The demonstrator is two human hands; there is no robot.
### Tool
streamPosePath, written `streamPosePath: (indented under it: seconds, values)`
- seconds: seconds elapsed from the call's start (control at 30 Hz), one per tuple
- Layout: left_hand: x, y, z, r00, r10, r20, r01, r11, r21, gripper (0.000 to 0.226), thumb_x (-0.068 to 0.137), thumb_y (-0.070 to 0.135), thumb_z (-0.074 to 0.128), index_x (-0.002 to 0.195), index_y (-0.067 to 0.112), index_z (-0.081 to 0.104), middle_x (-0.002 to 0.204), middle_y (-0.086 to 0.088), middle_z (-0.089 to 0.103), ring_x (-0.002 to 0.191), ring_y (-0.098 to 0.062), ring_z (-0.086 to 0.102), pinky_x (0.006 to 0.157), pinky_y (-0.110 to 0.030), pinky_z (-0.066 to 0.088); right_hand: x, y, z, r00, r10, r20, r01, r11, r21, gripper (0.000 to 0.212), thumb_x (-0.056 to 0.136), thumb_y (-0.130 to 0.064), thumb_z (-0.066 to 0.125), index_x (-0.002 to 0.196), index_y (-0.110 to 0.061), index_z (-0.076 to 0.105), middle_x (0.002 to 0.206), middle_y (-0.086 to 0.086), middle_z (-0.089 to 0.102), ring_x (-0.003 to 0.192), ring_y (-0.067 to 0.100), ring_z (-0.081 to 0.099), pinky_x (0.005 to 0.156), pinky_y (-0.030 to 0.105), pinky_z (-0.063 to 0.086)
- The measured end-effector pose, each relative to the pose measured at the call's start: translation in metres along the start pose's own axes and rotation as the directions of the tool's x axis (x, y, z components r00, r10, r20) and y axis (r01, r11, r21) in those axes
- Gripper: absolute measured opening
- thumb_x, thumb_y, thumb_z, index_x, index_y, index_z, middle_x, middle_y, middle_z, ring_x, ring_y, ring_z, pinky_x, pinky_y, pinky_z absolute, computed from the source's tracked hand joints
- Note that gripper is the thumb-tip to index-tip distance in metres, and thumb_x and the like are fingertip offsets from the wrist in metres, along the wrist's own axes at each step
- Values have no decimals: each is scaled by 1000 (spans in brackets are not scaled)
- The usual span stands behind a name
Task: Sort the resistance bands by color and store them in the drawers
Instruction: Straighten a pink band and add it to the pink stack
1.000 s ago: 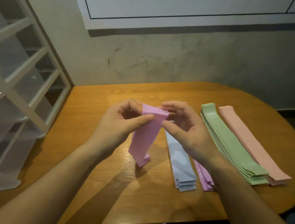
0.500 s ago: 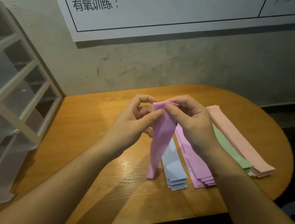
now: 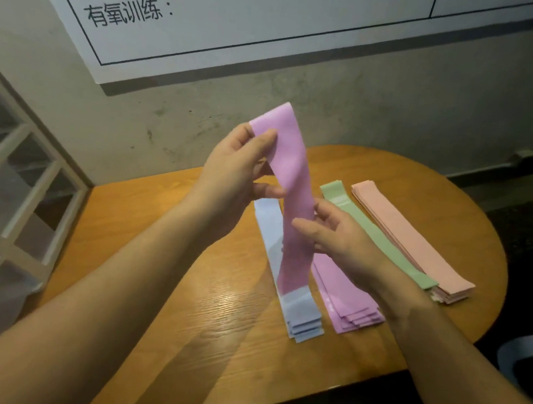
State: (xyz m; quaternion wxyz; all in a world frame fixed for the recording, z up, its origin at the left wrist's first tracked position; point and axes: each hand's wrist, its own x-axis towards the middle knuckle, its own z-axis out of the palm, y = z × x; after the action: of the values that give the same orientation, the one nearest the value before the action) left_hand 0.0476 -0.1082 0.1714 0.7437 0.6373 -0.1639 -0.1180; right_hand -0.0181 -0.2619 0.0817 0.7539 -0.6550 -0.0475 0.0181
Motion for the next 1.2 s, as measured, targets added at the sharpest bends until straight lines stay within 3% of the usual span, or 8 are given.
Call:
streamPosePath:
  seconds: [0.1,0.27,0.47,0.73,0.9,1.0,1.1,1.2]
  values:
    - [26,-8,1,996,-65,-66,65,998,2,10,105,20,49,97,22,55,78,5,56,60,-6,59,52,-25,55,0,13,-11,994,58,-93,-63,997,-51,27,95,-14,67,122,-9,63,106,19,74,87,29,72,81,43,59]
    - [65,-49,1,964,-173,-204,180,984,18,3,102,16,53,100,16,54,87,-4,59,68,-15,62,57,-30,58,-1,36,-26,954,131,-269,-159,984,-83,18,97,-10,63,114,-13,66,98,6,76,78,20,70,71,31,58]
    - [100,-107,1,935,-226,-274,260,961,93,11,97,5,54,107,11,53,95,-13,55,78,-21,60,58,-31,59,-14,67,-44,928,202,-314,-312,882,-354,42,92,-27,59,133,-31,53,125,-6,63,111,13,64,91,32,53]
    - [128,-158,5,895,-349,-278,406,896,180,17,97,-1,50,113,7,51,99,-16,56,78,-27,63,58,-30,62,-18,87,-58,922,204,-329,-378,658,-651,56,100,-29,54,153,-27,37,154,-1,46,138,22,46,108,31,38]
    - [141,-174,10,905,-333,-266,412,843,346,16,98,-2,52,112,4,51,104,-20,56,88,-38,65,48,-24,56,-13,98,-63,918,226,-327,-397,531,-749,57,102,-29,50,156,-23,33,155,3,45,136,28,48,111,36,38]
    - [147,-184,11,916,-307,-260,394,817,422,20,98,-2,52,115,7,48,101,-19,54,75,-33,63,45,-26,57,-14,101,-64,908,262,-326,-415,461,-785,59,102,-31,48,158,-23,28,155,4,44,135,29,48,109,36,39]
    - [151,-197,4,935,-270,-228,354,733,581,19,97,0,54,114,9,51,91,-17,62,58,-22,65,56,-40,61,-16,104,-64,904,286,-319,-417,416,-808,61,102,-34,48,158,-25,27,152,5,46,131,30,51,106,37,42]
    - [151,-201,-1,981,-147,-128,192,610,769,23,89,2,53,108,14,56,91,-8,62,73,-23,61,70,-40,56,-19,104,-64,896,308,-320,-421,357,-834,61,101,-38,46,157,-27,25,152,4,43,127,32,52,102,41,45]
